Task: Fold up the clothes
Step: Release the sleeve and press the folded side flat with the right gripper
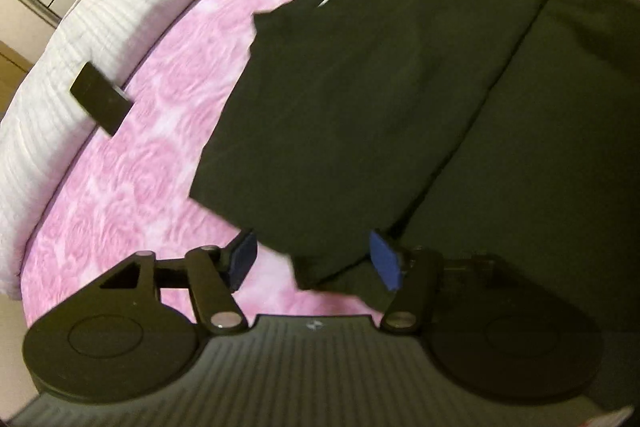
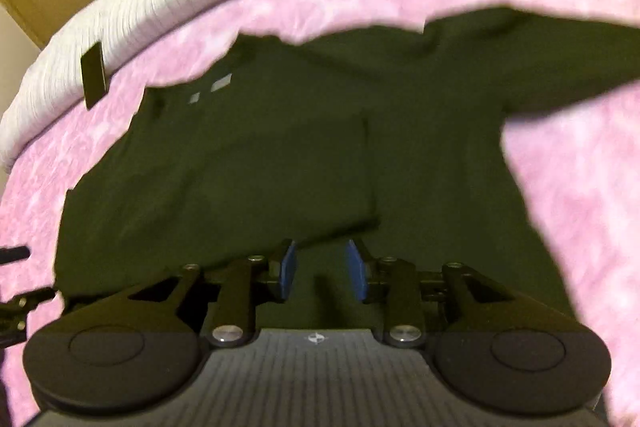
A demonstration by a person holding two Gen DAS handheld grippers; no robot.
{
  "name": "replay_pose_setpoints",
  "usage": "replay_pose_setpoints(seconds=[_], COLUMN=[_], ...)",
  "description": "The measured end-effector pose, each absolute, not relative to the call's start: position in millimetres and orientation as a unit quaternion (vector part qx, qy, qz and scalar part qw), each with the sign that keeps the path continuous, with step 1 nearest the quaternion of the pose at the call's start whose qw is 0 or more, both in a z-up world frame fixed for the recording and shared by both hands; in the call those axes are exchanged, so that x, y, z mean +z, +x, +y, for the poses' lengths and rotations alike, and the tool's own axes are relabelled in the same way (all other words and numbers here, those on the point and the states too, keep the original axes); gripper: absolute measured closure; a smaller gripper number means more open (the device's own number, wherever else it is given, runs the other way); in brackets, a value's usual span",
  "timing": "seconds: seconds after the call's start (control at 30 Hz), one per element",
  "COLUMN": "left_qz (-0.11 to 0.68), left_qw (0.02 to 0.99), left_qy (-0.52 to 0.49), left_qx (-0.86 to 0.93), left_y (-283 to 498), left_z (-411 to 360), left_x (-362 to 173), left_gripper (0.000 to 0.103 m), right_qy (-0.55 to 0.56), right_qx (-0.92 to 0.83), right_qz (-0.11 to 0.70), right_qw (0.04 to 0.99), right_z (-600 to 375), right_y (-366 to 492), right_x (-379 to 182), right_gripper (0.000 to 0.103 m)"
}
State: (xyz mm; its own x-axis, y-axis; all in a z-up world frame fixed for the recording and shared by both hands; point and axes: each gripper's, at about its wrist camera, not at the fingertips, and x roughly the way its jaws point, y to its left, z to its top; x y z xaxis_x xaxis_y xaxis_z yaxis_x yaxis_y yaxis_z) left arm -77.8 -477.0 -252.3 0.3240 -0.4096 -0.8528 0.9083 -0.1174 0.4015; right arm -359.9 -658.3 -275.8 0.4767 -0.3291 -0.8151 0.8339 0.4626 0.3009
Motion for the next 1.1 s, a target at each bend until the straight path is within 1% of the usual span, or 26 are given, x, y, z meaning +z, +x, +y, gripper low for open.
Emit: replay_pose_setpoints(seconds=[0.17,0.3,0.4,0.43,0.47,0.5,0.53,0.57,0.63,0.7,0.8,0.87,1.0,1.1], left_qz=[0.248,0.262,0.266,0.268,0.271,0.274,0.275,0.274,0.272,0.274,0.301,0.32,0.339,0.345], left_qw=[0.638,0.652,0.658,0.659,0.659,0.66,0.661,0.662,0.667,0.677,0.695,0.706,0.722,0.721], left_qy=[0.515,0.501,0.495,0.492,0.488,0.483,0.48,0.476,0.468,0.453,0.41,0.382,0.353,0.348], left_qx=[-0.517,-0.505,-0.501,-0.502,-0.504,-0.506,-0.508,-0.51,-0.511,-0.51,-0.509,-0.503,-0.49,-0.491], left_y=[-52.3,-35.9,-27.6,-24.2,-21.6,-19.0,-16.1,-13.3,-7.8,-2.1,10.1,18.4,31.1,38.1], left_z=[-471.7,-468.1,-466.7,-466.8,-466.7,-467.1,-468.1,-469.2,-472.4,-476.1,-480.6,-482.4,-491.7,-505.0], left_x=[-264.3,-270.9,-273.9,-274.9,-275.1,-275.2,-275.5,-275.9,-275.9,-274.4,-270.4,-267.7,-269.1,-276.8], left_gripper=[0.032,0.029,0.028,0.028,0.027,0.026,0.025,0.025,0.024,0.024,0.024,0.024,0.024,0.024], right_qy=[0.279,0.24,0.24,0.241,0.245,0.248,0.252,0.262,0.271,0.251,0.257,0.265,0.217,0.196], right_qx=[-0.365,-0.33,-0.282,-0.275,-0.273,-0.27,-0.267,-0.268,-0.278,-0.297,-0.343,-0.351,-0.363,-0.385], right_qz=[0.363,0.392,0.414,0.417,0.419,0.422,0.424,0.423,0.417,0.403,0.38,0.393,0.424,0.431], right_qw=[0.811,0.824,0.832,0.832,0.831,0.829,0.827,0.825,0.822,0.829,0.82,0.808,0.801,0.792], right_z=[-717.2,-756.1,-765.1,-765.0,-765.4,-765.7,-766.0,-767.6,-770.5,-769.7,-771.4,-772.7,-765.8,-764.3], right_y=[-338.6,-317.2,-309.1,-309.5,-310.9,-312.2,-313.6,-316.9,-321.0,-324.3,-336.3,-338.5,-333.8,-333.4], right_x=[-285.8,-308.3,-319.4,-318.0,-316.1,-314.2,-312.2,-309.7,-302.0,-287.3,-276.0,-283.8,-293.0,-295.4], right_gripper=[0.064,0.064,0.062,0.065,0.076,0.081,0.089,0.101,0.101,0.103,0.102,0.102,0.103,0.103])
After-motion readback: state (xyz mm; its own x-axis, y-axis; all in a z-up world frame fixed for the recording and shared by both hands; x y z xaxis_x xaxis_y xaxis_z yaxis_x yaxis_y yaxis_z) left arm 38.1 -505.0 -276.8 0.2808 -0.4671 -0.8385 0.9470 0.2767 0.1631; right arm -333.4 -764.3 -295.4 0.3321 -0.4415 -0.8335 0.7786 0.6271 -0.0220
